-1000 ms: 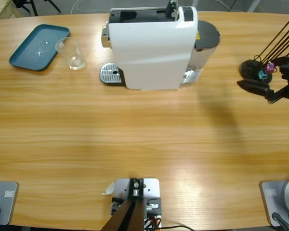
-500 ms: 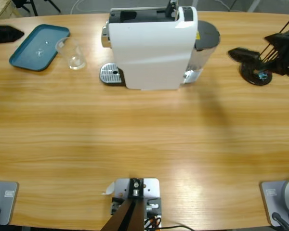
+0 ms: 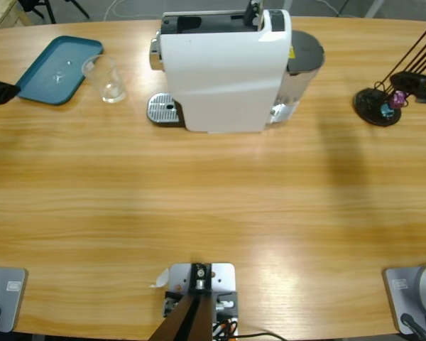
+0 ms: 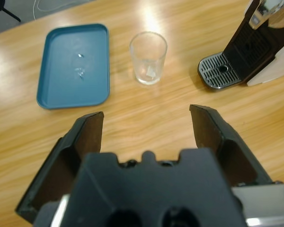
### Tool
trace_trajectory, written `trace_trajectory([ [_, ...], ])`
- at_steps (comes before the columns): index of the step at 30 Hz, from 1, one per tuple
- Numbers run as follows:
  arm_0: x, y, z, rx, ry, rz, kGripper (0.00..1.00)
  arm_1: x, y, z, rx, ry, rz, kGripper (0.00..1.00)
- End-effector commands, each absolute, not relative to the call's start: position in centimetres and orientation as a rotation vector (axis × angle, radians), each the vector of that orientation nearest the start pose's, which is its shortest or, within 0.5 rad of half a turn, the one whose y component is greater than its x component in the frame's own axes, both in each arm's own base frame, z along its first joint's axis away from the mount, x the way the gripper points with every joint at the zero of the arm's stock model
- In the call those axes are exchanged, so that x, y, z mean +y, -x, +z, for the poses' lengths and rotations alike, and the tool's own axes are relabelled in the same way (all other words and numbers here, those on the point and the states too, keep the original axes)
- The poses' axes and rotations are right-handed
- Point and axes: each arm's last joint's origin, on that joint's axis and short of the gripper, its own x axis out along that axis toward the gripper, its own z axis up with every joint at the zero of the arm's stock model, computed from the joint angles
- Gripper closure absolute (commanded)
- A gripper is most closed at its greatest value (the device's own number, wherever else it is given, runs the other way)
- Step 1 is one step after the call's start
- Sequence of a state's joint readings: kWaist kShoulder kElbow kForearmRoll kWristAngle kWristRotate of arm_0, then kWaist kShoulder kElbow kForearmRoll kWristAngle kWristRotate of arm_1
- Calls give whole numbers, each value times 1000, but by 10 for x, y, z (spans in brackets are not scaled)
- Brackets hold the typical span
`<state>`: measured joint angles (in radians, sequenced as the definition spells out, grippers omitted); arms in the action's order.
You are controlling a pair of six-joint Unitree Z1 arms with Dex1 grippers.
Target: Pour coffee
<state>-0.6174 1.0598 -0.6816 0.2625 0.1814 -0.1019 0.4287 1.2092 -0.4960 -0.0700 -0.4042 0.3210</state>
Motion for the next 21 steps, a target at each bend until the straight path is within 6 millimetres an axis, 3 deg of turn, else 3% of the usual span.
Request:
trace_trajectory([
  [1,-67,-112,297,622,-137,-352,220,48,-162,228,609,-69,-140,15],
  [3,-67,-112,296,620,-136,-349,221,48,-165,225,608,-51,-179,48],
  [4,-67,-113,296,616,-138,-339,223,47,-166,223,608,-43,-201,134],
  [7,-66,-113,296,613,-136,-328,225,44,-169,216,618,-37,-283,232],
  [12,-66,-114,295,608,-132,-313,225,37,-171,210,633,-66,-347,239],
  [21,-68,-117,294,614,-137,-313,225,45,-187,193,655,-83,-318,239],
])
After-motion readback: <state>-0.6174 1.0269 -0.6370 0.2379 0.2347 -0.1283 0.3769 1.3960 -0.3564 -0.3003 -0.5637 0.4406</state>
